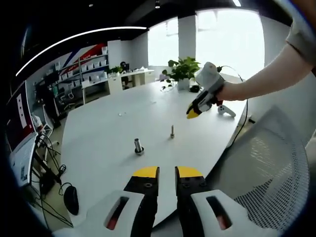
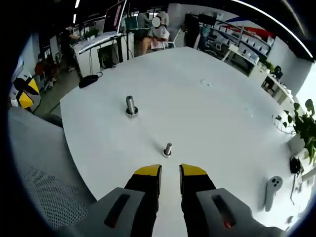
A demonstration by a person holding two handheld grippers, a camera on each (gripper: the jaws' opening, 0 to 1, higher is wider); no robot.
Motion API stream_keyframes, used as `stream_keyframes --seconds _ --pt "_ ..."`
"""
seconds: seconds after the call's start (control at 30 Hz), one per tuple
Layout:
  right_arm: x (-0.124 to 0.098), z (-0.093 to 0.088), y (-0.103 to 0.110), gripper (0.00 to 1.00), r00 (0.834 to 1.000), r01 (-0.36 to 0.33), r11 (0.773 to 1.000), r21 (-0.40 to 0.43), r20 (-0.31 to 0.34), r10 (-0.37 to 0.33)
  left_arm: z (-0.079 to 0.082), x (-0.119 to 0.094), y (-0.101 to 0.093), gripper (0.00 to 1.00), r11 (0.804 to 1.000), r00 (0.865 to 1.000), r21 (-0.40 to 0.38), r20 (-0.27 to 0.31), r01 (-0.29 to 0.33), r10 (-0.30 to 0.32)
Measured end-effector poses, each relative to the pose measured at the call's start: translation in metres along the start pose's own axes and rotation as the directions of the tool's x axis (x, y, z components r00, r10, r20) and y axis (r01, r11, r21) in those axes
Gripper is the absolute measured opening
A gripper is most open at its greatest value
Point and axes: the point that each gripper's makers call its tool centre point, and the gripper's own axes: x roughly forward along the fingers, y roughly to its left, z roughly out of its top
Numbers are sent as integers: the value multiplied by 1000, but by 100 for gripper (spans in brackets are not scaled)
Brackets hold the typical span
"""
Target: Place the washer onto the threaded stud by aligning its center hole with the stud, sliding it down to the base, and recovering from edge contact or off-axis alignment until the washer reaches the visible bottom stop.
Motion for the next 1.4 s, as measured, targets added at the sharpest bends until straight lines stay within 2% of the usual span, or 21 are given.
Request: stream_keyframes --seconds 0.27,0.4,0.57,0.67,0.77,0.93,1.2,1.4 --pt "-40 6 9 17 994 14 999 43 106 -19 0 1 -2 10 1000 1000 8 -4 9 -9" --pt "-59 7 10 18 984 35 993 111 168 -53 -1 0 -1 10 1000 1000 8 -6 4 -4" --pt "-75 8 19 18 978 54 994 100 193 -72 -1 0 -1 10 1000 1000 6 -8 2 -2" --pt "-80 7 23 18 976 55 994 92 207 -73 -1 0 -1 10 1000 1000 13 -8 3 -3" --pt "-84 6 24 18 968 38 990 137 240 -71 -1 0 -1 10 1000 1000 17 -8 2 -2" --pt "-92 -2 25 18 966 58 989 139 242 -91 0 0 0 10 1000 1000 18 -4 -5 5" --pt "-104 -3 23 19 956 54 982 181 273 -104 0 0 0 10 1000 1000 24 -10 -6 7" --pt "-105 -8 25 19 955 46 976 212 277 -105 -1 0 1 10 1000 1000 20 -12 -15 15"
